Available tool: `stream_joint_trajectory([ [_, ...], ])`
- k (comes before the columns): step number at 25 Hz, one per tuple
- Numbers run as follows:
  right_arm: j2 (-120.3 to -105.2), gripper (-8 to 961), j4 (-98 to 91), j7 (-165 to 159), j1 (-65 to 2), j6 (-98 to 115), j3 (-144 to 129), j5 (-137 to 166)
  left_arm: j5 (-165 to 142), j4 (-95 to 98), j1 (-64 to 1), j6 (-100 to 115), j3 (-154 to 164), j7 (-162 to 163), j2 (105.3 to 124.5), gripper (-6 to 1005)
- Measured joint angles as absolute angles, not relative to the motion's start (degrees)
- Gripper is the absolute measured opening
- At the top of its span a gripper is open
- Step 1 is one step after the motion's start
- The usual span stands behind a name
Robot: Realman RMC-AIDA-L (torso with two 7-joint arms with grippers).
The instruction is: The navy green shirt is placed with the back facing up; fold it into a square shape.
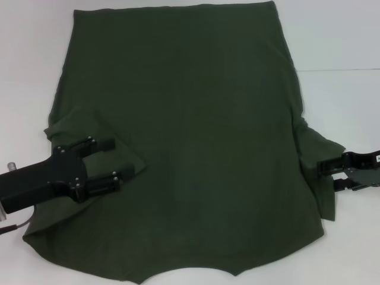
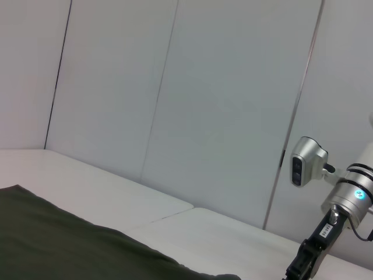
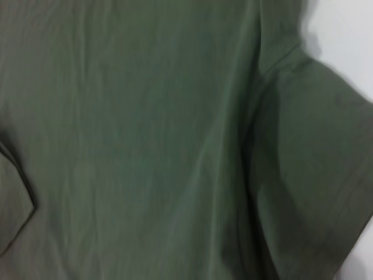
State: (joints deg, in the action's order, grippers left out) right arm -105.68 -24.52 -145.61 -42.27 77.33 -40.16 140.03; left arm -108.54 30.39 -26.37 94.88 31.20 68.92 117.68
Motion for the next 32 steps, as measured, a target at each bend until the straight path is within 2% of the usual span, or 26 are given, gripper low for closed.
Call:
stream_joint_trajectory([
  [19,-106.63,820,-24.3,-145.2,-42.3,77.0,-40.2,140.1,-108.5,30.3,-26.5,94.9,31.2,69.0,117.68,846],
  [32,-106.74,821,-24.3,-145.1,-42.5,75.3,-39.6,139.6,-108.4,30.3,-26.5,94.7,31.1,68.9,117.68,845],
])
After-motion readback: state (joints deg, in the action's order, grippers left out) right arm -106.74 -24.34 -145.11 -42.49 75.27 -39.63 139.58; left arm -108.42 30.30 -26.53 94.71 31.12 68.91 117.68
